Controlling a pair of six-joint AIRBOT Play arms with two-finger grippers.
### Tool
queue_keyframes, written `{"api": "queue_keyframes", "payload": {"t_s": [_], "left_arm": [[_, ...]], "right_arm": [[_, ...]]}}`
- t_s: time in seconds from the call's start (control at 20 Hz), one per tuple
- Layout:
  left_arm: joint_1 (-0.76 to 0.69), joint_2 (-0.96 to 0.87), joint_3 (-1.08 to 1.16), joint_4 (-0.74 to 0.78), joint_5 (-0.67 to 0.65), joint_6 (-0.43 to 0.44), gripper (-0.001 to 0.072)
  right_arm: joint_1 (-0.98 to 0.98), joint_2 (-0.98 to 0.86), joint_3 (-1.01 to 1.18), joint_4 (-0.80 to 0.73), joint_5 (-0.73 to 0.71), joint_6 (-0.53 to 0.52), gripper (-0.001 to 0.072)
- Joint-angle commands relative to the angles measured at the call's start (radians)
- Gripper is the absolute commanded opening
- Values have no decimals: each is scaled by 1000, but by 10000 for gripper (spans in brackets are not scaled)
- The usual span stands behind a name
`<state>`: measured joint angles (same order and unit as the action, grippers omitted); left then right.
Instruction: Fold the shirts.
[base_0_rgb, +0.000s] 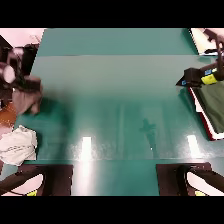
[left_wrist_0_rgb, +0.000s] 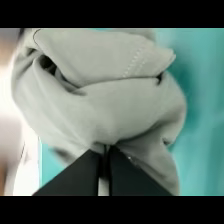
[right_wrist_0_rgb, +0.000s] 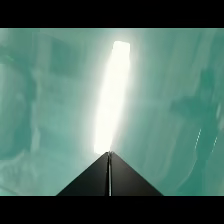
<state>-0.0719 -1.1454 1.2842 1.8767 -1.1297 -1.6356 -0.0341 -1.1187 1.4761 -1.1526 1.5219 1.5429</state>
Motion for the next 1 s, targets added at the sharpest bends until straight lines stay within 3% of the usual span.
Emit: {"api": "queue_keyframes", "payload": {"t_s": [0.0, 0.15, 0.25, 0.55, 0.7, 0.75, 0.8, 0.85, 0.95], "left_arm": [[-111, 103, 211, -298, -24, 207, 27], [-222, 111, 354, -667, -55, 341, 27], [-305, 100, 373, -811, -29, 415, 26], [-461, -142, 371, -826, -124, 424, 27], [-464, -326, 372, -836, -83, 420, 44], [-456, -369, 372, -830, -52, 412, 305], [-436, -398, 373, -822, -27, 358, 619], [-404, -410, 378, -819, -27, 300, 666], [-331, -402, 395, -840, -111, 251, 665]], "right_arm": [[1, 0, 98, 0, -29, 0, 16], [1, 0, 145, 0, -51, 0, 16], [1, 0, 163, 0, -56, 0, 16], [1, 0, 169, 0, -53, 0, 16], [1, 0, 169, 0, -50, 0, 16], [1, 0, 169, 0, -45, 0, 16], [1, 0, 169, -1, -44, 0, 16], [1, 0, 169, -1, -45, 0, 16], [1, 0, 169, -1, -46, 0, 16]]}}
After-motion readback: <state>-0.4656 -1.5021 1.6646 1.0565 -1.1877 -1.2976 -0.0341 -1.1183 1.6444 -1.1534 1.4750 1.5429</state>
